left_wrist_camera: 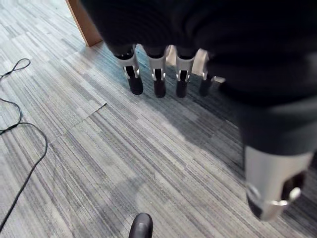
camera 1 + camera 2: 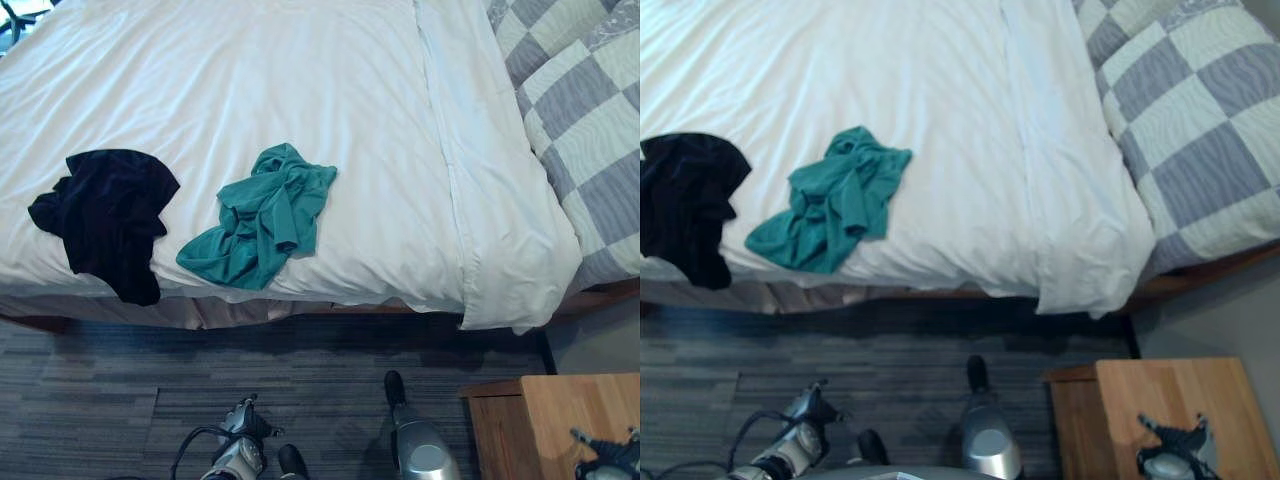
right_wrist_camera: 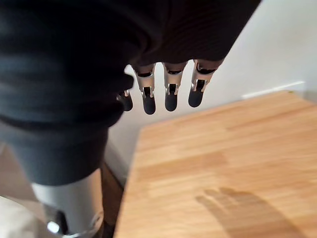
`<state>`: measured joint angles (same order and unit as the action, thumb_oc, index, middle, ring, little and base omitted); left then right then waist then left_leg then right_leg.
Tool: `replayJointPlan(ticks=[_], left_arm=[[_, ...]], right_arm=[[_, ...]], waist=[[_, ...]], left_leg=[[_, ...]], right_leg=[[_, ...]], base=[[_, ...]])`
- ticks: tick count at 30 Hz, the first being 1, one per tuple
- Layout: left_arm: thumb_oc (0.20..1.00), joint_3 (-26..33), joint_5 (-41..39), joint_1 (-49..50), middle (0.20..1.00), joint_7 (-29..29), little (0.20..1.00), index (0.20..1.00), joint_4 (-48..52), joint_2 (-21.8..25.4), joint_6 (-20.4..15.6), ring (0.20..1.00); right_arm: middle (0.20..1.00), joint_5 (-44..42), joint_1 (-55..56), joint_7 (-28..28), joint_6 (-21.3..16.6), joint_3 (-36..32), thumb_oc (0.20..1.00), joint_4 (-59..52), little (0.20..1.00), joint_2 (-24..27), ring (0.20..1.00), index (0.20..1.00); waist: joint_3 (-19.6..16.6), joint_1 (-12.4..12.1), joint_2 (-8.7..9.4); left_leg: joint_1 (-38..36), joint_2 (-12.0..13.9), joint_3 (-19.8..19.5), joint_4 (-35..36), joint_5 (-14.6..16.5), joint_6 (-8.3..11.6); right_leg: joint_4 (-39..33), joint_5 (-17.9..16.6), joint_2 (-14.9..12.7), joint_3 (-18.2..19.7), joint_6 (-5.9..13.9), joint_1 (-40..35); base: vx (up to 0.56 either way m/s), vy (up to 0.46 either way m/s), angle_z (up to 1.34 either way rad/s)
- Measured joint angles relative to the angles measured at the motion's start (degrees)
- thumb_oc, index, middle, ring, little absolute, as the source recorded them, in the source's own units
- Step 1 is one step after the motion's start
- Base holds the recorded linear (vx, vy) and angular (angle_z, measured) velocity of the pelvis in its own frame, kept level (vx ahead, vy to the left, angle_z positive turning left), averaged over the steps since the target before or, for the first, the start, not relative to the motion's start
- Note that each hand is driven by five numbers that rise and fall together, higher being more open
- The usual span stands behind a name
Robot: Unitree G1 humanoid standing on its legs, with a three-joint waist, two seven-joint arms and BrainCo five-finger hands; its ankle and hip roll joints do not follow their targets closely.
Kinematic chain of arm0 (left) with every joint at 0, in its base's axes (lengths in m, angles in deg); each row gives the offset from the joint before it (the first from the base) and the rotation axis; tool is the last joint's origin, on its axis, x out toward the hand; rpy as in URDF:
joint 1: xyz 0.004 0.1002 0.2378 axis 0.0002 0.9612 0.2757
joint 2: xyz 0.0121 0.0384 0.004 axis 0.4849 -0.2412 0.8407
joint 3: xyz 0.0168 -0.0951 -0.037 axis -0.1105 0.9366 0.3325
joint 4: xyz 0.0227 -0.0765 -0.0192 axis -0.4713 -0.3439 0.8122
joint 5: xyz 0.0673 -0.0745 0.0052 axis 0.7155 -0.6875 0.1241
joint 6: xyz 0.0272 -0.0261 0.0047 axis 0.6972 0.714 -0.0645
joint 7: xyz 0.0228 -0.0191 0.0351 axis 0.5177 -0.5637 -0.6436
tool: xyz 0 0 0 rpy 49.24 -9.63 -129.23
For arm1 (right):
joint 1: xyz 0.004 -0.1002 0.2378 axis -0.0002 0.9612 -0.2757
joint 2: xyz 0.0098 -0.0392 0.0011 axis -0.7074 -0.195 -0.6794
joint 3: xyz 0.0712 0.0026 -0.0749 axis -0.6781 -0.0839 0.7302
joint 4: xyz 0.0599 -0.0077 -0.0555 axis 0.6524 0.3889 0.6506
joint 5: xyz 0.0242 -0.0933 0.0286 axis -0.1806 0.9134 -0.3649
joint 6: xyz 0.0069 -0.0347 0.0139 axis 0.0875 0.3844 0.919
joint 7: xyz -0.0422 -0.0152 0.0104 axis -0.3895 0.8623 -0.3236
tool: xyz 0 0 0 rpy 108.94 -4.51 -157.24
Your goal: Tidy up the quilt and then pick up the clothes from the bed and put them into the laundry hamper.
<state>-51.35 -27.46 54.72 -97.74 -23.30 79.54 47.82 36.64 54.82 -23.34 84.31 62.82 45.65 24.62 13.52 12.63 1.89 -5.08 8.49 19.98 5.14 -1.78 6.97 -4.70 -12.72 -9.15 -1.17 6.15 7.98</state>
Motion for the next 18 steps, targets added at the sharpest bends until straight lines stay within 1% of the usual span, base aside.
replayJointPlan(ticks=[1,2,3,4,5,6,7,8,9,10,11,12,13,14,16,17,18], left_arm=[[1.000,0.0,0.0,0.3,1.000,-0.2,1.000,1.000,-0.1,-0.8,0.0,1.000],[1.000,0.0,0.0,0.5,1.000,-0.4,1.000,1.000,-0.1,-1.2,0.1,1.000],[1.000,0.1,-0.1,1.1,1.000,-0.5,1.000,1.000,-0.2,-1.8,0.2,1.000],[1.000,0.1,-0.2,1.4,1.000,-0.6,1.000,1.000,-0.1,-2.1,0.2,1.000],[1.000,0.1,-0.5,1.4,1.000,-0.6,1.000,1.000,-0.2,-2.0,0.2,1.000],[1.000,-0.5,-0.8,0.9,1.000,-0.6,1.000,1.000,-0.6,-1.9,0.3,1.000],[1.000,-1.1,-1.2,0.3,1.000,-0.6,1.000,1.000,-1.0,-1.5,0.3,1.000],[1.000,-1.5,-1.2,-0.3,1.000,-0.7,1.000,1.000,-1.0,-1.4,0.1,1.000],[1.000,-2.1,-1.2,-0.8,1.000,-0.6,1.000,1.000,-1.1,-1.2,0.1,1.000],[1.000,-2.9,-1.3,-0.9,1.000,-0.7,1.000,1.000,-0.8,-1.0,-0.1,1.000],[1.000,-4.0,-1.9,-1.6,1.000,-0.7,1.000,1.000,-0.6,-0.7,-0.1,1.000],[1.000,-4.5,-3.0,-1.6,1.000,-0.7,1.000,1.000,0.3,-0.8,-0.2,1.000],[1.000,-4.5,-3.4,-1.6,1.000,-0.7,1.000,1.000,0.6,-0.8,-0.3,1.000],[1.000,-5.3,-3.8,-2.5,1.000,-0.9,1.000,1.000,1.1,-0.6,-0.6,1.000],[1.000,-5.9,-5.6,-4.5,1.000,-2.5,1.000,1.000,2.4,-0.5,-1.0,1.000],[1.000,-5.9,-5.7,-5.1,1.000,-2.8,1.000,1.000,2.6,-0.4,-1.0,1.000],[1.000,-5.8,-6.9,-5.8,1.000,-3.4,1.000,1.000,2.9,-0.3,-1.0,1.000]], right_arm=[[0.200,1.5,-0.6,-1.6,-0.5,0.1,0.200,-5.7,0.200,1.1,0.200,0.200],[0.200,2.3,-1.1,-2.2,-0.9,0.1,0.200,-7.6,0.200,1.8,0.200,0.200],[0.200,2.7,-3.8,-2.6,-1.7,0.3,0.200,-9.3,0.200,3.1,0.200,0.200],[0.200,3.3,-5.8,-2.8,-1.7,0.9,0.200,-10.8,0.200,4.5,0.200,0.200],[0.200,4.4,-10.3,-3.1,-1.7,3.7,0.200,-11.3,0.200,7.4,0.200,0.200],[0.200,4.8,-14.5,-3.3,-2.1,6.5,0.200,-11.3,0.200,10.3,0.200,0.200],[0.200,5.5,-18.5,-3.0,-2.3,9.0,0.200,-10.8,0.200,12.6,0.200,0.200],[0.200,6.1,-20.5,-2.8,-2.5,9.4,0.200,-10.1,0.200,13.2,0.200,0.200],[0.200,6.1,-25.4,-2.6,-2.8,10.9,0.200,-7.9,0.200,14.1,0.200,0.200],[0.200,6.0,-31.0,-2.4,-3.0,13.7,0.200,-5.0,0.200,15.0,0.200,0.200],[0.200,5.9,-34.1,-2.2,-3.1,15.6,0.200,-2.5,0.200,15.5,0.200,0.200],[0.200,5.8,-38.7,-1.7,-3.1,17.8,0.200,1.1,0.200,15.6,0.200,0.200],[0.200,5.6,-40.5,-1.5,-3.1,18.8,0.200,2.8,0.200,15.6,0.200,0.200],[0.200,4.4,-44.4,-1.1,-3.4,20.6,0.200,7.9,0.200,15.9,0.200,0.200],[0.200,1.4,-48.9,-0.4,-3.1,20.6,0.200,16.2,0.200,15.5,0.200,0.200],[0.200,0.7,-49.7,0.0,-3.0,20.6,0.200,18.6,0.200,15.1,0.200,0.200],[0.200,-0.9,-50.4,-0.3,-4.2,20.4,0.200,21.3,0.200,14.5,0.200,0.200]], waist=[[-0.5,-0.3,-0.83],[-0.6,-0.3,-1.10],[-1.0,-0.9,-1.61],[-1.1,-1.8,-1.69],[-1.0,-2.1,-1.63],[-1.2,-2.6,-2.23],[-1.0,-3.4,-2.19],[-0.9,-3.5,-2.07],[-0.5,-4.7,-2.12],[0.8,-6.4,-2.81],[1.7,-6.6,-2.75],[2.6,-7.2,-3.45],[3.0,-7.6,-4.02],[4.4,-8.2,-4.53],[7.6,-8.7,-6.35],[8.6,-8.9,-6.70],[9.8,-8.9,-7.14]], left_leg=[[0.2,0.1,0.0,0.0,0.0,-0.03],[0.2,0.1,0.0,0.0,0.0,-0.05],[0.6,0.2,-0.1,0.0,-0.1,-0.08],[1.2,0.1,-0.1,0.0,-0.3,-0.26],[2.3,0.0,-0.1,0.0,-0.6,-0.67],[3.7,0.0,-0.6,0.0,-1.2,-0.71],[4.8,0.0,-1.0,0.0,-2.0,-0.76],[5.1,0.0,-1.6,0.0,-2.2,-0.69],[6.0,0.1,-1.8,0.0,-2.7,-0.69],[6.3,-0.2,-1.9,-0.4,-3.3,-0.59],[6.5,-0.1,-1.9,-0.4,-3.4,-0.67],[7.4,-0.3,-2.2,-0.4,-3.6,-0.71],[7.9,-0.4,-2.4,-0.4,-3.7,-0.86],[8.5,-0.9,-2.8,-0.4,-3.9,-1.02],[10.2,-1.5,-3.6,-0.4,-4.5,-1.47],[10.4,-1.6,-3.6,-0.4,-4.5,-1.49],[10.9,-1.7,-3.7,-0.4,-4.6,-1.57]], right_leg=[[0.0,0.0,0.1,0.1,0.00,0.2],[0.0,0.0,0.2,0.2,0.00,0.3],[0.0,0.0,0.2,0.1,0.00,0.4],[0.0,0.0,0.2,0.2,0.00,1.1],[0.0,-0.1,0.1,0.2,0.18,2.2],[0.0,-0.4,0.0,0.3,0.51,3.1],[0.0,-0.6,0.0,0.2,0.63,3.9],[0.0,-0.7,0.2,0.2,0.69,4.4],[0.0,-0.8,0.3,0.1,0.73,4.9],[0.1,-0.9,0.3,0.1,0.74,5.0],[0.1,-0.9,0.4,0.2,0.72,5.2],[0.1,-0.9,0.2,0.3,0.72,5.8],[0.1,-0.9,0.0,0.2,0.72,6.2],[0.6,-0.9,-0.3,0.3,0.71,7.1],[1.9,-1.2,-1.1,0.2,0.98,8.6],[2.2,-1.2,-1.2,0.2,0.98,8.9],[2.6,-1.3,-1.3,0.1,1.05,9.4]], base=[[0.00,0.000,0.00],[-0.08,-0.020,0.02],[-0.08,-0.020,0.00],[-0.14,-0.063,-0.02],[-0.12,-0.062,0.05],[-0.12,-0.063,0.20],[-0.08,-0.032,0.30],[-0.08,-0.029,0.31],[-0.08,-0.037,0.22],[-0.07,-0.033,0.17],[-0.07,-0.042,0.12],[-0.05,-0.028,0.12],[-0.08,-0.042,0.12],[-0.06,-0.031,0.21],[-0.07,-0.041,0.28],[-0.06,-0.046,0.13],[-0.04,-0.035,-0.02]])
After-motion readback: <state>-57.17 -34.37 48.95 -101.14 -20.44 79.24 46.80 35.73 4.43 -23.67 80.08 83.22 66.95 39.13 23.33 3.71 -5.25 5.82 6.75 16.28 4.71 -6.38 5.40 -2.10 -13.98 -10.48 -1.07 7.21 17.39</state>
